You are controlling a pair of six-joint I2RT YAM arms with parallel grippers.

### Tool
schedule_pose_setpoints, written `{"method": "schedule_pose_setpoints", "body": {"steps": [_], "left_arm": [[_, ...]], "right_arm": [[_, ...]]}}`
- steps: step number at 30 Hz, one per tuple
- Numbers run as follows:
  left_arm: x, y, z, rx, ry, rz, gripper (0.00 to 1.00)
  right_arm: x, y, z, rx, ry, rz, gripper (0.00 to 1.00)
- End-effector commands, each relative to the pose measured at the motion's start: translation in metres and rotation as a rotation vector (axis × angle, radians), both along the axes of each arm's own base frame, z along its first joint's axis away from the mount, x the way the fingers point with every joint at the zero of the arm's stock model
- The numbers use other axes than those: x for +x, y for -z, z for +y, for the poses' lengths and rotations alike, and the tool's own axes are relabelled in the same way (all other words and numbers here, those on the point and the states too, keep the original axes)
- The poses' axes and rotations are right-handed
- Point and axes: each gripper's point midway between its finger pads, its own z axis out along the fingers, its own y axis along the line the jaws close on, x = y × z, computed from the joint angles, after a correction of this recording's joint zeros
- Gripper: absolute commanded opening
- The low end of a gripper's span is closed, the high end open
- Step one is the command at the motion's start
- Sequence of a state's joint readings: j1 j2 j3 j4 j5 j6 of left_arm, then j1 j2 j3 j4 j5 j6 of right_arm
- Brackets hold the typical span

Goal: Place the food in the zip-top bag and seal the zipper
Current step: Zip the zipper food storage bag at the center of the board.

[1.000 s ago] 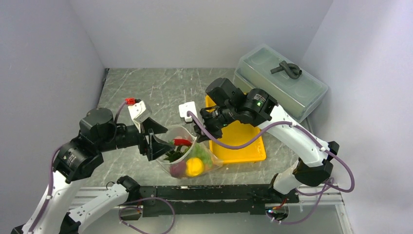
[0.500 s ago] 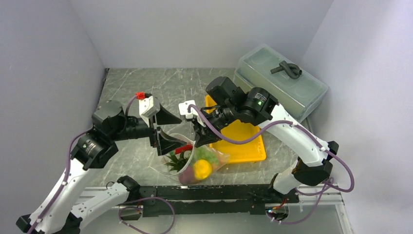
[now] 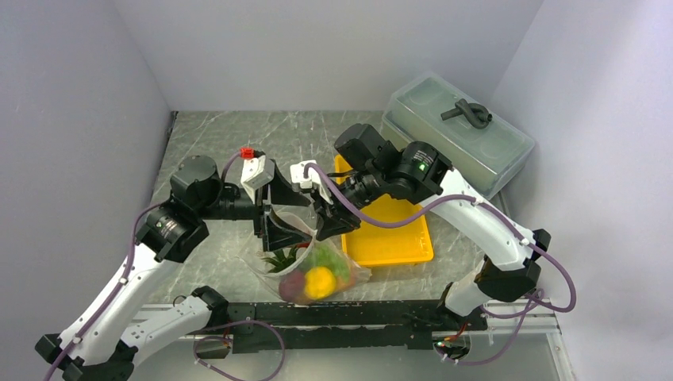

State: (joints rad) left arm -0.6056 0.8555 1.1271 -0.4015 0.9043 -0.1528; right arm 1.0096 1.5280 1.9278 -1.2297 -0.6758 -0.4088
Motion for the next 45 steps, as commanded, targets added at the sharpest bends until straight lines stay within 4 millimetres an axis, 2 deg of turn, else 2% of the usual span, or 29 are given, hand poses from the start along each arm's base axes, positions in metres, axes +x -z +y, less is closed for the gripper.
{"method": "schedule_pose_setpoints", "body": {"steps": [1,12,22,26,33,39,45], "left_arm": [[-0.013,-0.006,-0.002,-0.042,0.077,-0.021,0.97],[-0.01,0.004,-0.008,-0.049,0.095,0.006,0.94],[-0.011,0.021,-0.001,0.005,0.053,0.013,0.89],[-0.012,0.032,0.002,0.049,0.044,0.016,0.81],[-0.011,0.045,0.005,0.109,0.049,0.025,0.6],[-0.009,0.05,0.007,0.137,0.031,0.044,0.5],[-0.008,0.05,0.015,0.16,-0.012,0.004,0.47]], "right_arm": [[0.006,-0.029,0.012,0.088,0.026,-0.024,0.0],[0.014,-0.032,0.018,0.067,0.089,0.008,0.0],[0.026,-0.036,0.023,0.059,0.162,0.039,0.0],[0.027,-0.039,0.022,0.055,0.172,0.067,0.0],[0.024,-0.047,0.016,0.069,0.178,0.08,0.0],[0.027,-0.048,0.014,0.065,0.209,0.082,0.0],[0.03,-0.044,0.014,0.045,0.244,0.094,0.0]]}}
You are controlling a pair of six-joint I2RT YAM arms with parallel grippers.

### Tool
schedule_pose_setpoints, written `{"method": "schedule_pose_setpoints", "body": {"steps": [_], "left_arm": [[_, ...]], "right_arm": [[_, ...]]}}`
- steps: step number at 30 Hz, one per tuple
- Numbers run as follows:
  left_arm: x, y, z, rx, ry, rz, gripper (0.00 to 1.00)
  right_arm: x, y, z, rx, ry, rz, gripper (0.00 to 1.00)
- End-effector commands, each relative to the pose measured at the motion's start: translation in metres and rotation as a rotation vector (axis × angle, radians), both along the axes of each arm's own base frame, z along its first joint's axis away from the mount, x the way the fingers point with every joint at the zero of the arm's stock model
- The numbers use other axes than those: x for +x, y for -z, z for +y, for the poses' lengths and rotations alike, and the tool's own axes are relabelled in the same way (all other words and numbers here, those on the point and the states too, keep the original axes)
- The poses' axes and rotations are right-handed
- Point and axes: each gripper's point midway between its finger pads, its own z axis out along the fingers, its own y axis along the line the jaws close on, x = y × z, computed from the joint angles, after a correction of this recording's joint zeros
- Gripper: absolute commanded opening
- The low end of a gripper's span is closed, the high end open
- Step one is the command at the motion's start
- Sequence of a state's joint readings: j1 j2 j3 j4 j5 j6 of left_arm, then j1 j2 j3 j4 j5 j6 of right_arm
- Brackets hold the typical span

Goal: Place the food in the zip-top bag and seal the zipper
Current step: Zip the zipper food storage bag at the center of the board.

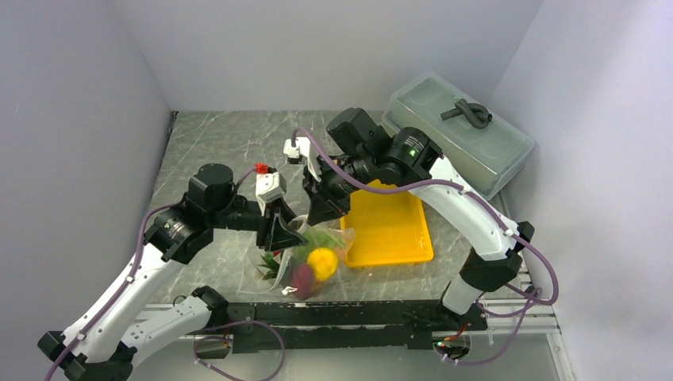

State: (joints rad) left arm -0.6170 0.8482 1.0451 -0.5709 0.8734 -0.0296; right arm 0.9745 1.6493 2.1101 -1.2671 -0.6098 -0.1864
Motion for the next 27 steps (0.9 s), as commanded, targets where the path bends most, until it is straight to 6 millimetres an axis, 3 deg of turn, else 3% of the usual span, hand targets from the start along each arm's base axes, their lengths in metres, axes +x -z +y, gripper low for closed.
{"method": "schedule_pose_setpoints", "body": {"steps": [1,14,18,25,27], "left_arm": [[-0.005,-0.011,0.009,0.01,-0.012,-0.075,0.46],[-0.01,-0.02,0.013,0.0,-0.017,-0.083,0.16],[-0.013,-0.025,0.013,-0.012,-0.009,-0.091,0.0],[-0.022,-0.031,0.016,-0.028,0.03,-0.111,0.0],[-0.027,-0.035,0.017,-0.039,0.047,-0.121,0.0]], "right_arm": [[0.003,-0.032,-0.002,0.09,0.047,-0.038,0.0],[0.022,-0.03,-0.001,0.06,0.179,-0.014,0.0],[0.026,-0.029,0.0,0.065,0.194,-0.003,0.0],[0.027,-0.024,-0.002,0.073,0.178,-0.014,0.01],[0.025,-0.024,-0.004,0.087,0.16,-0.035,0.1]]}}
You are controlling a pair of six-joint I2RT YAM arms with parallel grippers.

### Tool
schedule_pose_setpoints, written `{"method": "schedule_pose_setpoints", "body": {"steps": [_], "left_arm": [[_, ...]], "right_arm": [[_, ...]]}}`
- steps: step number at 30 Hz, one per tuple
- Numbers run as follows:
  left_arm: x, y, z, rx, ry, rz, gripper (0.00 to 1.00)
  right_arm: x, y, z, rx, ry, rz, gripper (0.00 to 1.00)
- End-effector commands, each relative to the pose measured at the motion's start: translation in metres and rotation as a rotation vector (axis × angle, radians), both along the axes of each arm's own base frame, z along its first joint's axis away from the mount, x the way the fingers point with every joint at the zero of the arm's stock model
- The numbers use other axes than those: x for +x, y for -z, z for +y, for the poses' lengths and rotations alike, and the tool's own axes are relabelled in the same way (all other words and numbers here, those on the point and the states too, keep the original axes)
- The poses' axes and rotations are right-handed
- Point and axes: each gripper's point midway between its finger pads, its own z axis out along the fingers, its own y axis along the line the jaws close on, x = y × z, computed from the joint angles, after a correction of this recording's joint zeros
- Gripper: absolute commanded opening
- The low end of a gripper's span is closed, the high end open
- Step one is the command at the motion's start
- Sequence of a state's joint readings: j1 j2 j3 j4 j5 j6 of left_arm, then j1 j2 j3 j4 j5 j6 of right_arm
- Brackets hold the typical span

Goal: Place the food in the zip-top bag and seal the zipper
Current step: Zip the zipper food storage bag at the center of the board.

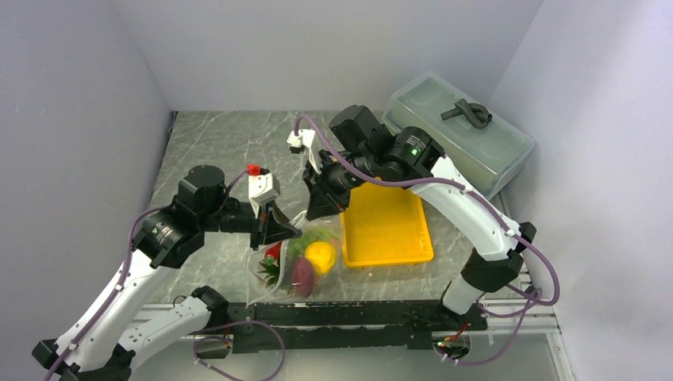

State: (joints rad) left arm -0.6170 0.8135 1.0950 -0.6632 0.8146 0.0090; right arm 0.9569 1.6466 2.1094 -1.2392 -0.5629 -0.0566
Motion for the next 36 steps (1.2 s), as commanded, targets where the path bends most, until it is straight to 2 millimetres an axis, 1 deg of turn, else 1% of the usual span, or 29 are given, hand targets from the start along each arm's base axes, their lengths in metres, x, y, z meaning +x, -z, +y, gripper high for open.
{"method": "schedule_pose_setpoints", "body": {"steps": [1,2,4,5,9,13,17,23,27,33,36], "left_arm": [[-0.026,-0.029,0.005,-0.064,0.103,-0.082,0.0],[-0.028,-0.032,0.006,-0.071,0.113,-0.085,0.0],[-0.033,-0.036,0.006,-0.082,0.133,-0.09,0.0],[-0.035,-0.038,0.006,-0.088,0.143,-0.093,0.0],[-0.039,-0.043,0.006,-0.099,0.166,-0.097,0.0],[-0.042,-0.044,0.006,-0.101,0.185,-0.089,0.0],[-0.046,-0.045,0.006,-0.105,0.202,-0.082,0.0],[-0.052,-0.048,0.008,-0.114,0.221,-0.089,0.0],[-0.052,-0.048,0.009,-0.112,0.215,-0.09,0.0],[-0.052,-0.049,0.011,-0.111,0.207,-0.097,0.0],[-0.053,-0.05,0.011,-0.113,0.203,-0.1,0.0]], "right_arm": [[0.013,-0.022,-0.007,0.105,0.027,-0.117,0.15],[0.01,-0.027,-0.01,0.135,0.015,-0.149,0.21],[0.008,-0.03,-0.014,0.174,-0.002,-0.199,0.34],[0.006,-0.03,-0.016,0.192,-0.013,-0.221,0.37],[-0.003,-0.033,-0.021,0.26,-0.057,-0.281,0.47],[-0.013,-0.03,-0.024,0.305,-0.11,-0.298,0.53],[-0.026,-0.033,-0.023,0.361,-0.17,-0.283,0.55],[-0.033,-0.039,-0.017,0.428,-0.209,-0.267,0.56],[-0.04,-0.041,-0.011,0.469,-0.251,-0.231,0.56],[-0.05,-0.036,-0.009,0.492,-0.299,-0.178,0.55],[-0.051,-0.032,-0.006,0.492,-0.3,-0.152,0.54]]}}
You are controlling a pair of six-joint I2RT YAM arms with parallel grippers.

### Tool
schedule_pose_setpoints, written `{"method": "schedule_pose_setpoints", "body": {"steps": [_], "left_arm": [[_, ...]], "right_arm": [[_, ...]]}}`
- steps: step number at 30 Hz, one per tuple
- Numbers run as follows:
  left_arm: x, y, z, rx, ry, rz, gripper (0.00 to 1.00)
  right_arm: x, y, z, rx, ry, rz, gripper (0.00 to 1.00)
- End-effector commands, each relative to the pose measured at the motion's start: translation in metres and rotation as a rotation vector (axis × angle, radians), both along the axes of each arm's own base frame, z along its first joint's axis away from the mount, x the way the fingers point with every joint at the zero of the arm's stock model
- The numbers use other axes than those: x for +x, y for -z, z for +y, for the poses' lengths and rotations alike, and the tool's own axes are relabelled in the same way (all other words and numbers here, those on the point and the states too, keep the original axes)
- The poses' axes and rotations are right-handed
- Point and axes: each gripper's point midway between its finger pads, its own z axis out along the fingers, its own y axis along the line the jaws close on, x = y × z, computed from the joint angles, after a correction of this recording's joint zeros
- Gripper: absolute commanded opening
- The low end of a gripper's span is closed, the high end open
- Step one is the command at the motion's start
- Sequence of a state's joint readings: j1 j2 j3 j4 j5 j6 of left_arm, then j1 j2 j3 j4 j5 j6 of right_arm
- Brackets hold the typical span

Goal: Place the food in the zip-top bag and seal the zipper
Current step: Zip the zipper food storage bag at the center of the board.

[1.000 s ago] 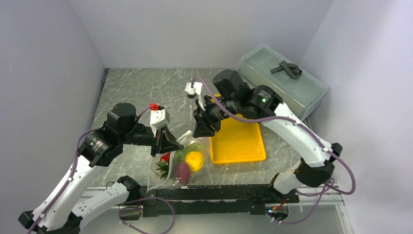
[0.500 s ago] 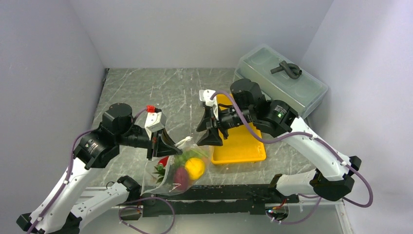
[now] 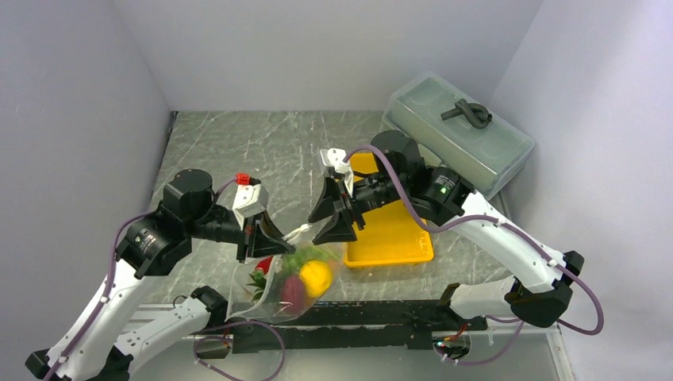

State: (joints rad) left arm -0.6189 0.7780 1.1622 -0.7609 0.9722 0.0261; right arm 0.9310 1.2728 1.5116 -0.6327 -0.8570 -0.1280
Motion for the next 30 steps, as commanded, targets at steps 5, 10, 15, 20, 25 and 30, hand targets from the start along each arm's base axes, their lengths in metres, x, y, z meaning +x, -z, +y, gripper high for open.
{"method": "schedule_pose_setpoints", "body": {"steps": [5,10,15,20,25,30], "left_arm": [[-0.011,-0.026,0.004,-0.076,0.043,-0.113,0.0],[-0.01,-0.027,0.003,-0.076,0.039,-0.117,0.0],[-0.009,-0.027,0.003,-0.075,0.037,-0.118,0.0],[-0.009,-0.029,0.003,-0.081,0.033,-0.124,0.0],[-0.008,-0.029,0.003,-0.078,0.029,-0.123,0.0],[-0.008,-0.03,0.003,-0.079,0.024,-0.128,0.0]], "right_arm": [[-0.011,-0.011,0.008,0.073,-0.067,0.034,0.5],[-0.015,-0.006,0.015,0.067,-0.085,0.062,0.43],[-0.018,-0.002,0.023,0.055,-0.095,0.074,0.4],[-0.021,0.003,0.027,0.033,-0.102,0.071,0.35],[-0.024,0.005,0.026,0.021,-0.117,0.07,0.1],[-0.024,0.006,0.025,0.013,-0.111,0.063,0.0]]}}
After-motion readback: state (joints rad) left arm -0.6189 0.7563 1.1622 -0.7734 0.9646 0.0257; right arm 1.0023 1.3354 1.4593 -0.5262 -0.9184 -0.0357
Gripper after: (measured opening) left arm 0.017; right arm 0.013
